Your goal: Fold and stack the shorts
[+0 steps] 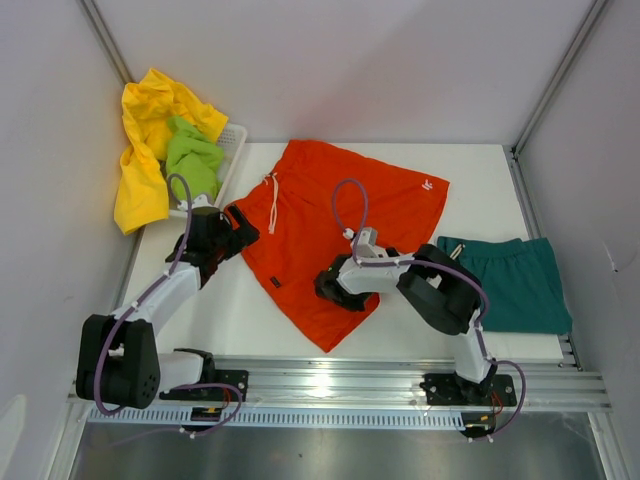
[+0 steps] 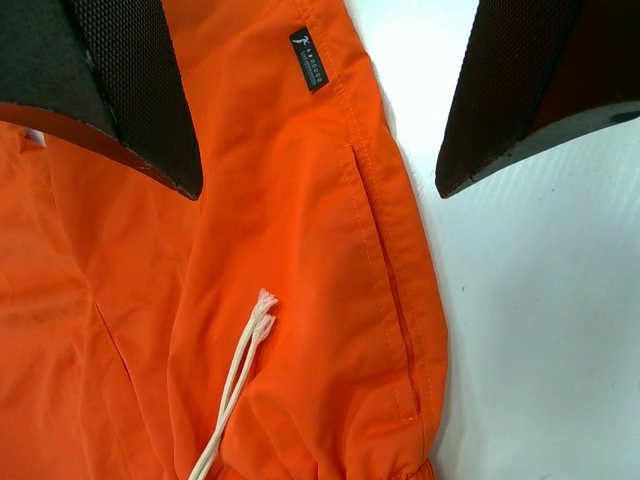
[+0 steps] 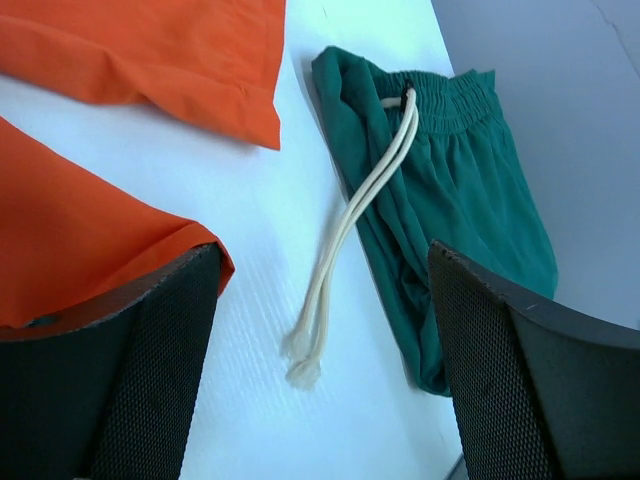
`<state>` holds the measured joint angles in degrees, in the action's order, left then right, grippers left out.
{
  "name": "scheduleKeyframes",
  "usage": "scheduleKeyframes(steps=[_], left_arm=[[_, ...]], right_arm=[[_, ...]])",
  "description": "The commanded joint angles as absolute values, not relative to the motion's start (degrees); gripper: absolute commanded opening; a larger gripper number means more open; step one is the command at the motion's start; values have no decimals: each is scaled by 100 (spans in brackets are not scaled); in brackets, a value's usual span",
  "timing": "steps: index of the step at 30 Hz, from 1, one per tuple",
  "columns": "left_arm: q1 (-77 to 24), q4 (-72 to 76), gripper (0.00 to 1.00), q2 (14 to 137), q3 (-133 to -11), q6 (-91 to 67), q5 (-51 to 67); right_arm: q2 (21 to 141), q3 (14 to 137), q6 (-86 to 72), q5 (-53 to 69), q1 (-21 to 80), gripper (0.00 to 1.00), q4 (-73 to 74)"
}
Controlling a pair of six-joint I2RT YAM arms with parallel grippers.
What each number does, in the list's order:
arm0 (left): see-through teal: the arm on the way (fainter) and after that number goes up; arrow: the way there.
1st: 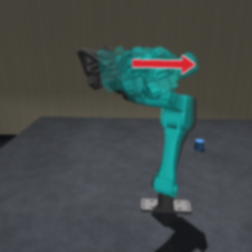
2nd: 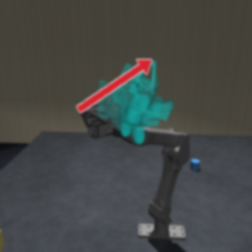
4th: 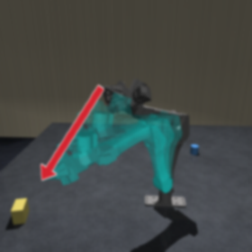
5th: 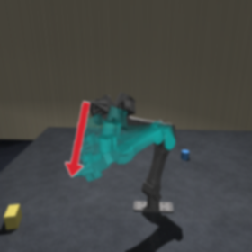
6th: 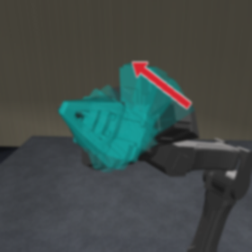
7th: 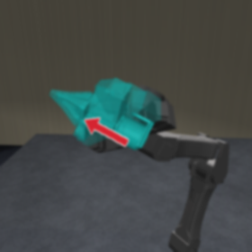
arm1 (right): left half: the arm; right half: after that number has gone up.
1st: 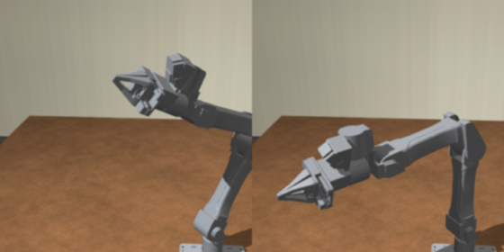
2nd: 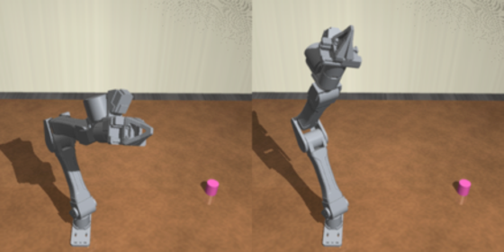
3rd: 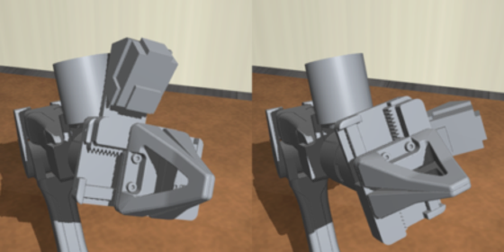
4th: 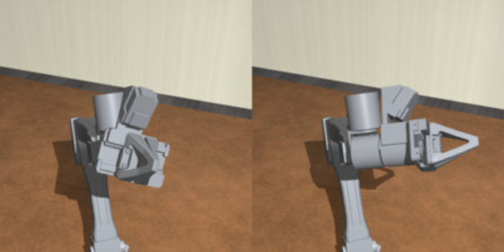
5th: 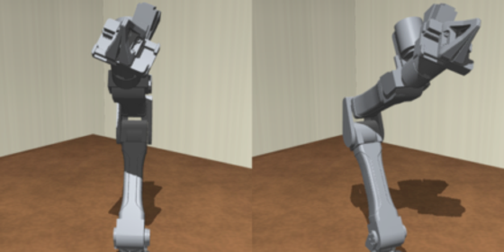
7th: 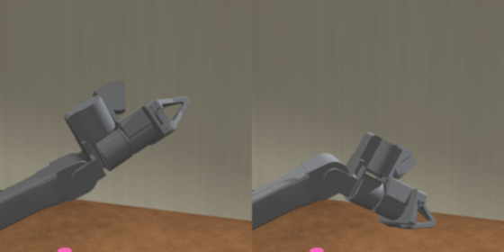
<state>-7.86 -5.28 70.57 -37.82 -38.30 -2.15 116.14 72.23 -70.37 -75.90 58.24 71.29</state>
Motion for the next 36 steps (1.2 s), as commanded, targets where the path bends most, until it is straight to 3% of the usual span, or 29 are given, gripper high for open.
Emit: scheduleKeyframes(steps=[1,7,9,10,11,14,15,21,26,28,32,36], left_arm=[[-747,-492,99,7049,-3893,-3647,-184],[-747,-554,99,7023,-3929,-3612,-158],[-747,-562,99,7014,-3929,-3604,-167],[-747,-562,99,6996,-3920,-3604,-167],[-747,-563,99,6996,-3920,-3612,-167],[-738,-580,99,6987,-3920,-3604,-149],[-747,-571,99,6979,-3929,-3595,-158],[-747,-571,99,7022,-3955,-3612,-167],[-686,-703,99,7084,-4078,-3551,-237],[-598,-799,99,7066,-4104,-3542,-202],[-361,-967,99,6961,-4227,-3551,-141],[-220,-1116,99,6882,-4271,-3586,-211]], right_arm=[[11584,7383,-8350,-8095,5985,83,8631],[11382,7304,-7930,-8086,5836,84,8403],[10946,6981,-7028,-7851,5792,84,7300],[10690,6770,-5543,-7657,5722,84,6581],[10383,6489,-4728,-7394,5652,84,4930],[8810,5188,-2932,-5603,5031,83,2549],[8485,4968,-2814,-4903,4827,83,2323],[7358,4500,-2435,-3517,3509,85,1978],[6725,4290,-2066,-2351,3366,85,1662],[6601,4254,-2092,-1866,3358,81,1609],[6285,4061,-2469,-733,3401,61,1494],[6082,3701,-2865,-510,3498,49,1398]])
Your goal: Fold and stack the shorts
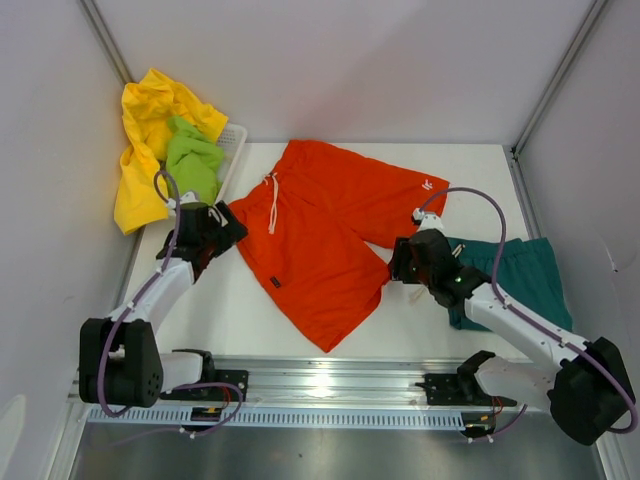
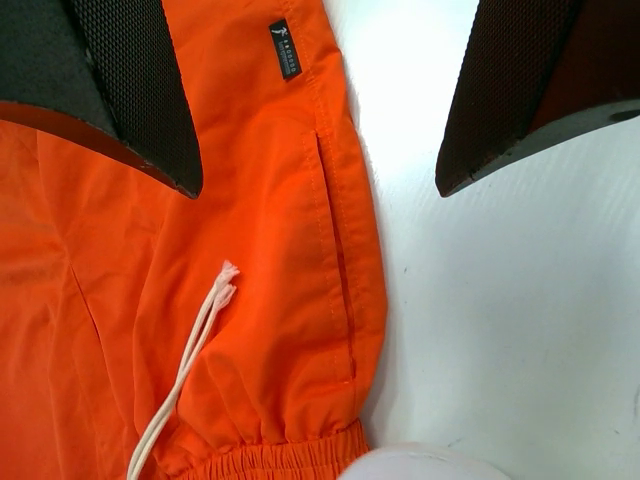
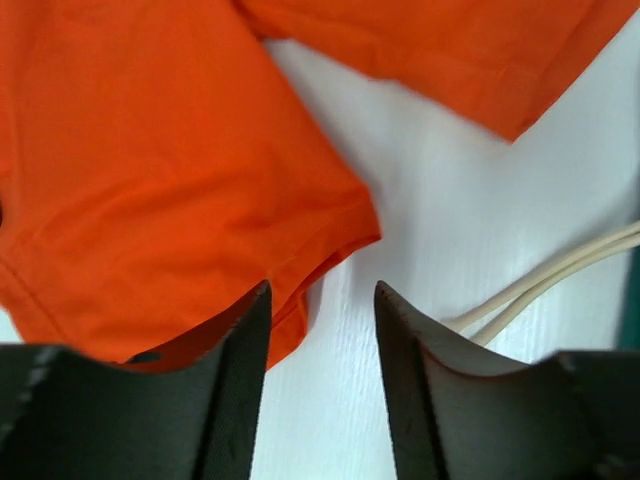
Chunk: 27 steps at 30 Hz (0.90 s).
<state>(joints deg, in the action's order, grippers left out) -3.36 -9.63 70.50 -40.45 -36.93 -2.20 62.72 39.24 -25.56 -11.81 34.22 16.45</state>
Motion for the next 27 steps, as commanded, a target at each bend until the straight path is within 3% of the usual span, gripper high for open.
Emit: scheduleKeyframes(steps=[1,3,11,27], left_arm=[[-185,-1108,99,6882,-4263,-3603,-202],[-97,-1108,99,6882,-4271,-3647,-141],[-18,-1099,99,6777,-4228,-3691,-176],[-18,-835,99,6855,-4052,-3709,132]], right_arm=[[6091,3657,-2909,-536,3507,47,1397],[6239,3586,-2997,-545,3507,42,1397],[6679,3191,-3023,-378,3183,38,915],[7566,3085,-3129,219,2505,41,-570]])
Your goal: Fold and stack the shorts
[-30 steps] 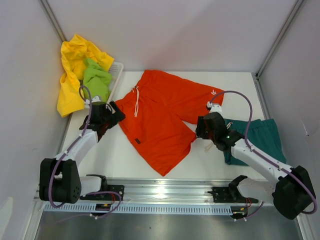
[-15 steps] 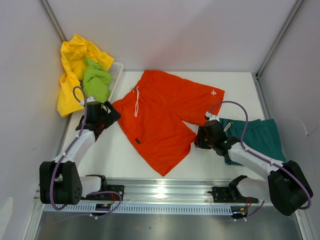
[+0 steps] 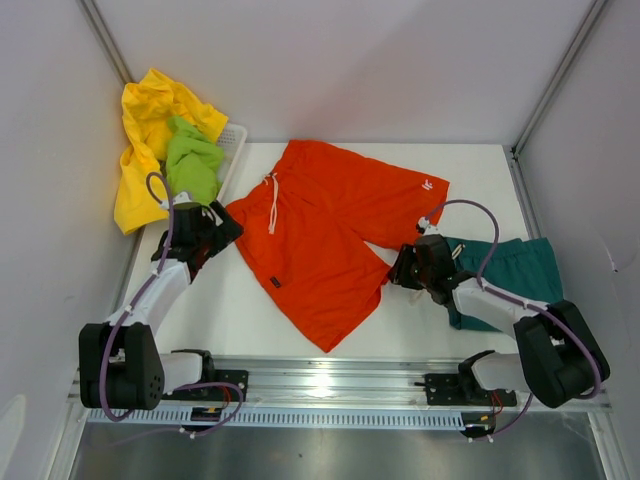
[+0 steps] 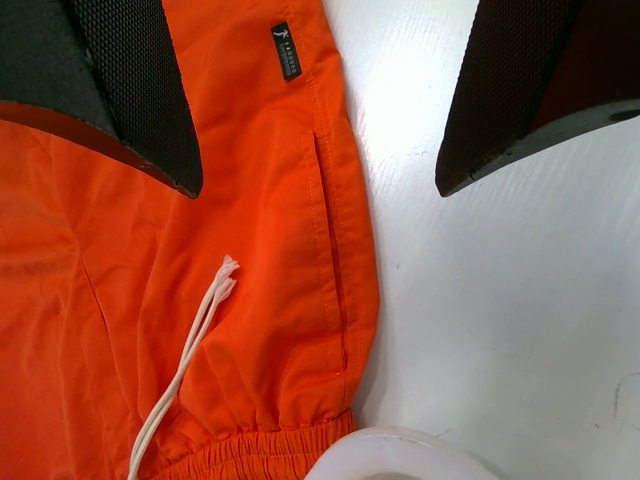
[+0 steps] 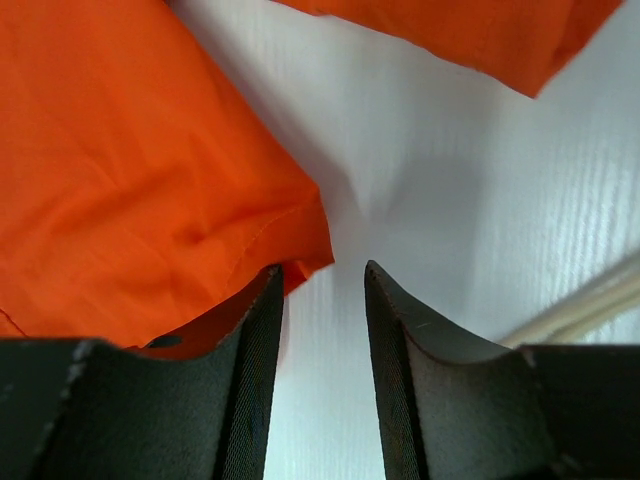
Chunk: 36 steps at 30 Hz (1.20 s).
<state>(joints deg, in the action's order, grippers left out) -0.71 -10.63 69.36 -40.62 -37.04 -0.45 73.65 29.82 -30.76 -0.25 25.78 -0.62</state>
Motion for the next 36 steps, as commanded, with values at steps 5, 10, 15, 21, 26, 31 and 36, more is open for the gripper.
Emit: scheduleKeyframes(steps=[5,10,15,21,26,31,36], left_arm=[[-18,-800,99,6829,-3999,-3691,132],[-18,-800,99,6855,-4025,-3665,132],[-18,-765,99,6855,-4025,-3648,150],[-18,-765,99,6855,-4043,-3621,114],[-18,-747,99,6952,-4060,-3595,35],[-18,-852,99,6987,-4131,-3525,-202],[148,-914,99,7013,-4166,-3515,-343]], right_arm=[[7988,3216,-3199,501,2426,41,-852],[8446,3383,-3191,817,2268,30,-932],[8359,3594,-2980,678,2232,0,-591],[7911,4059,-2400,-1237,2355,2,834],[7717,4157,-2258,-2484,2443,69,1317],[7217,4017,-2312,-2497,2549,74,1327],[6286,3710,-2162,-1435,3172,71,1178]])
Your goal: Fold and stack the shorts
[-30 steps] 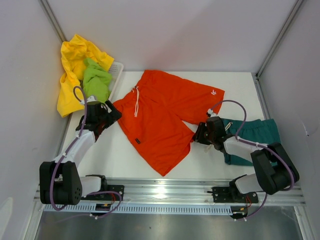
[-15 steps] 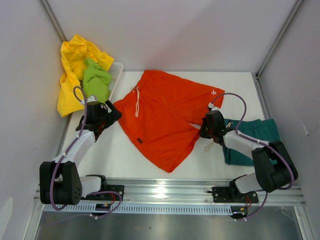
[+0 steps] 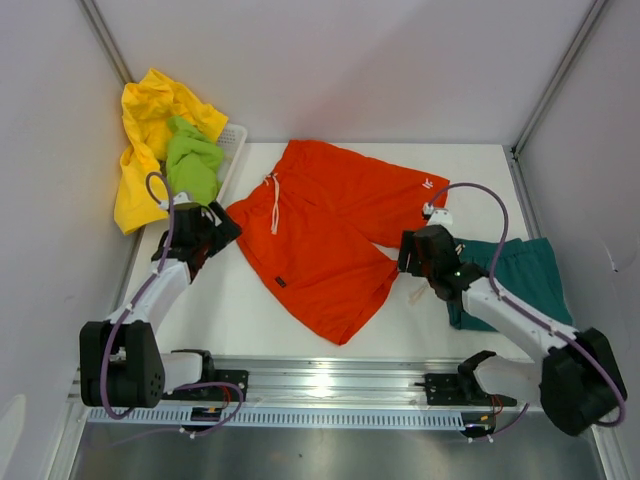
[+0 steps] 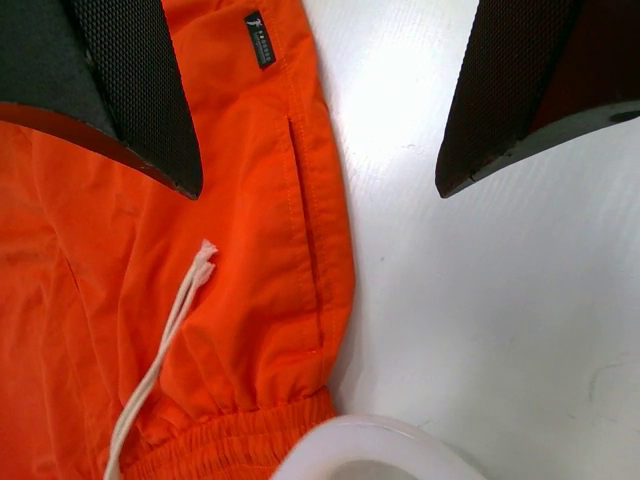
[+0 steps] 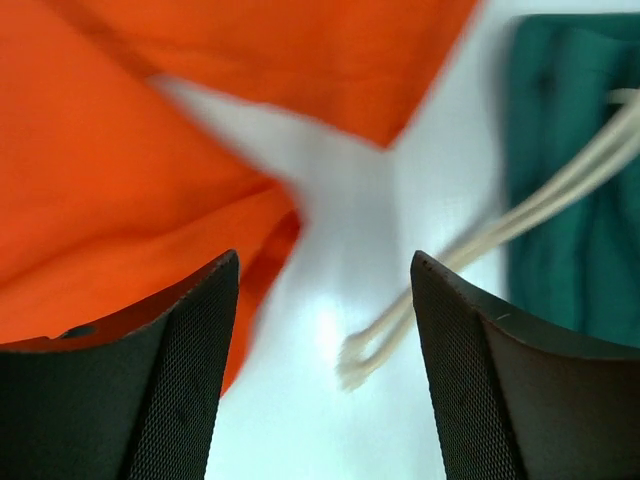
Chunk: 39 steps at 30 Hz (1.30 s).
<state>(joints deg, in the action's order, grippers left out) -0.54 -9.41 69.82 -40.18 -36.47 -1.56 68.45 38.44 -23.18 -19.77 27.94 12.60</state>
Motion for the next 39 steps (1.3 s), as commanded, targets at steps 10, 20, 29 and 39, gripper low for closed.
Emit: scheduleKeyframes(steps=[10,20,29,39], left_arm=[[334,-695,99,7690,-4386,-3472,-264],[334,-132,99,7348,-3629,-3472,-246],[334,-237,99,7295,-3665,-3454,-237],[334,-255,99,7277,-3700,-3437,-220]], right_arm=[[6213,3893,-1995,-1607,5887,61,1503],[7601,4420,-2118,-2400,7628,67,1433],[8709,4807,-1987,-2443,7919,67,1362],[9150,4817,-1916,-2637,7919,38,1231]])
